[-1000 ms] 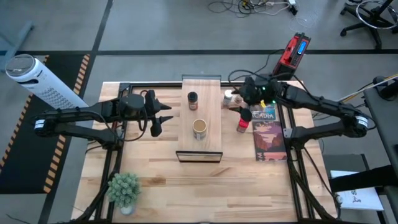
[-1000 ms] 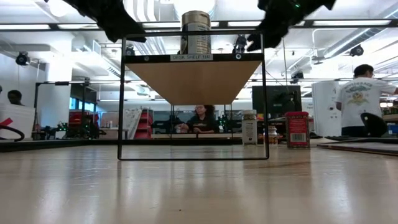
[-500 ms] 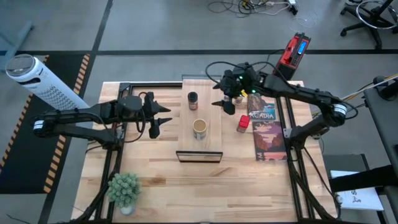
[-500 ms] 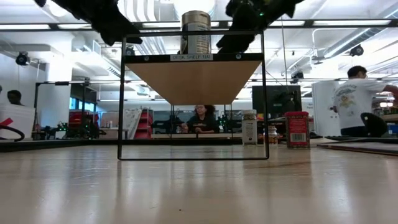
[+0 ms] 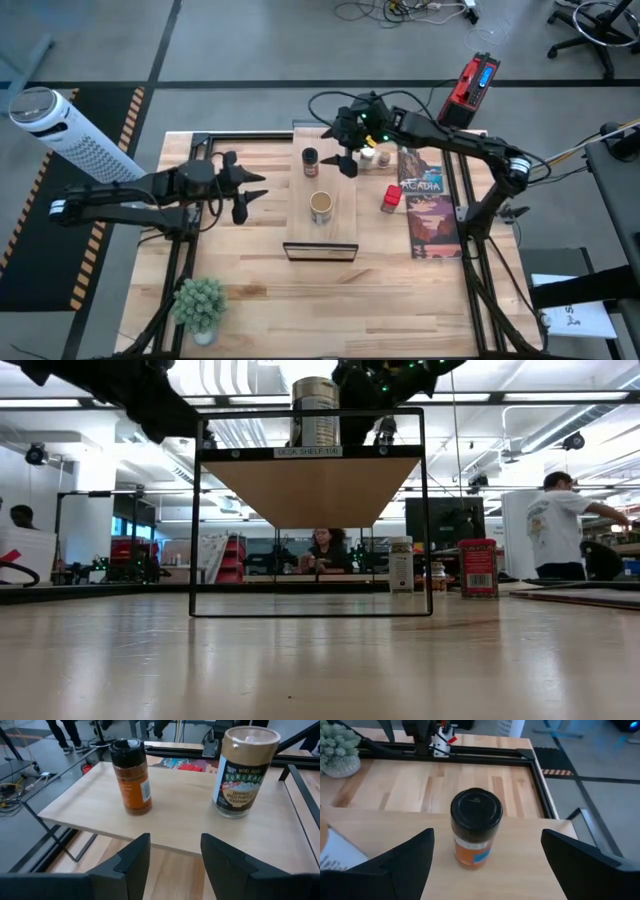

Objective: Shelf spices
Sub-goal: Remove the black seasoning bottle from the shelf

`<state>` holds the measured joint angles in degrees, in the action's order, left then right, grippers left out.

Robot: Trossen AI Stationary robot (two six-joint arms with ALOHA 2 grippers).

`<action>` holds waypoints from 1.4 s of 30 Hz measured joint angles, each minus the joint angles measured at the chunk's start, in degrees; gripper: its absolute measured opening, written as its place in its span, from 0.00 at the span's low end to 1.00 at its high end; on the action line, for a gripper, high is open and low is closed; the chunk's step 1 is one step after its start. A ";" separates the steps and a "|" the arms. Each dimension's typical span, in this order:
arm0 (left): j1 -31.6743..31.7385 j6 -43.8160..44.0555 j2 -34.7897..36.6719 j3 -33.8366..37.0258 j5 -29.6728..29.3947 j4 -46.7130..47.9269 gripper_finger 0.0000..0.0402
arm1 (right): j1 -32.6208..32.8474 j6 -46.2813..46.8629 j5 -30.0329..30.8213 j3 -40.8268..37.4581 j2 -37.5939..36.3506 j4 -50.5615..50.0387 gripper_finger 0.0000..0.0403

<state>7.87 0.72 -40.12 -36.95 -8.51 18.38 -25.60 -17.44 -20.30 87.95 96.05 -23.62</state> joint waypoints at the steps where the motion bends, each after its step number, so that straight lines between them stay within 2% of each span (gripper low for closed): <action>1: 0.01 0.04 0.56 0.51 -0.01 0.06 0.41 | 0.08 -0.06 -0.56 0.63 0.63 -0.12 0.85; 8: -0.02 1.47 3.18 2.59 -0.01 0.29 0.40 | 0.18 -0.34 -1.62 3.62 2.45 -0.99 0.85; 20: -0.02 1.13 2.75 3.00 -0.09 0.51 0.41 | 0.74 -0.50 -2.25 6.21 4.26 -1.78 0.85; 31: 0.01 1.76 3.07 2.99 -0.09 0.56 0.41 | 1.84 -2.65 -3.22 15.06 11.00 -8.07 0.85; 42: 0.01 1.79 2.98 2.98 -0.07 0.58 0.40 | 2.10 -2.77 -3.76 14.82 11.76 -9.16 0.85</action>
<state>7.88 2.51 -37.14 -33.97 -8.58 18.96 -23.51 -20.21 -24.05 102.77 107.81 -32.78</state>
